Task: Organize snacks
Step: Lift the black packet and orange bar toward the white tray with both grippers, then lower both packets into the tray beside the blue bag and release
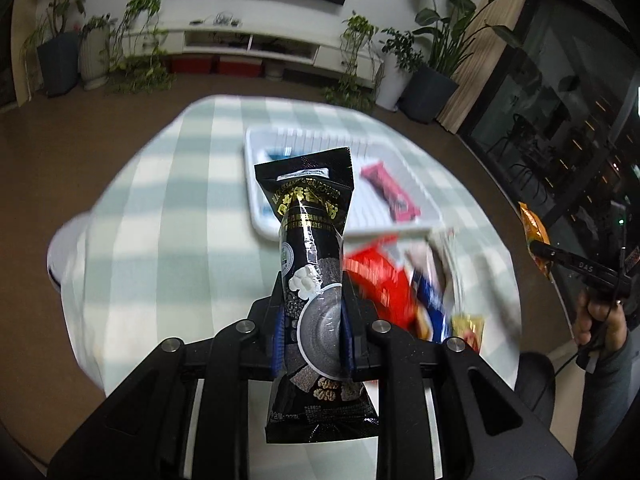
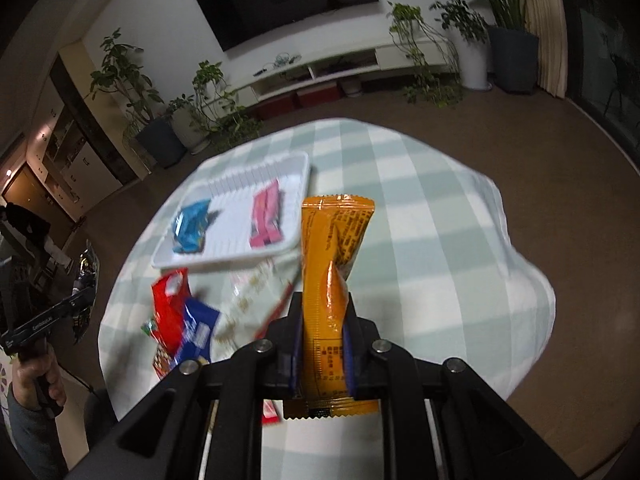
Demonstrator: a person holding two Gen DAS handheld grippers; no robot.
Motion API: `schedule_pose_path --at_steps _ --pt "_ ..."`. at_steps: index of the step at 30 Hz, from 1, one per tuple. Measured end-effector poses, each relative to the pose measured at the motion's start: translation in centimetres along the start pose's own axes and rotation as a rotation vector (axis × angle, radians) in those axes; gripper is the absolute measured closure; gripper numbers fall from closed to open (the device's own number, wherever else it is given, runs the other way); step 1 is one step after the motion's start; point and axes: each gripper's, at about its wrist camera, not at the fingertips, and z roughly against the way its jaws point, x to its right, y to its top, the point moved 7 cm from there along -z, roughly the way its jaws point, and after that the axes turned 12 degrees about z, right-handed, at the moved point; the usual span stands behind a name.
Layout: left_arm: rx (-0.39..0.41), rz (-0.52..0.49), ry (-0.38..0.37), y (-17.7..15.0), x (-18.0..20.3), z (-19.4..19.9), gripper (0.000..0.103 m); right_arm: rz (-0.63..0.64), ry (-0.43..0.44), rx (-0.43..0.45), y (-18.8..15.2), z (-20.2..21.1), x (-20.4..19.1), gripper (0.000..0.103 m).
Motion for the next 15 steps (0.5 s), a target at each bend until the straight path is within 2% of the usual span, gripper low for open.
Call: schedule_pose_path --at_steps 9,15 --pt "0.011 -0.094 -0.031 7.1 4.3 -2.6 0.083 0.138 0.055 0.071 8.6 -0.9 -6.0 0.086" --pt "-0.050 -0.135 -0.048 10.1 6.6 -7.7 0.083 0.223 0.088 0.085 12.8 -4.2 -10.4 0.086"
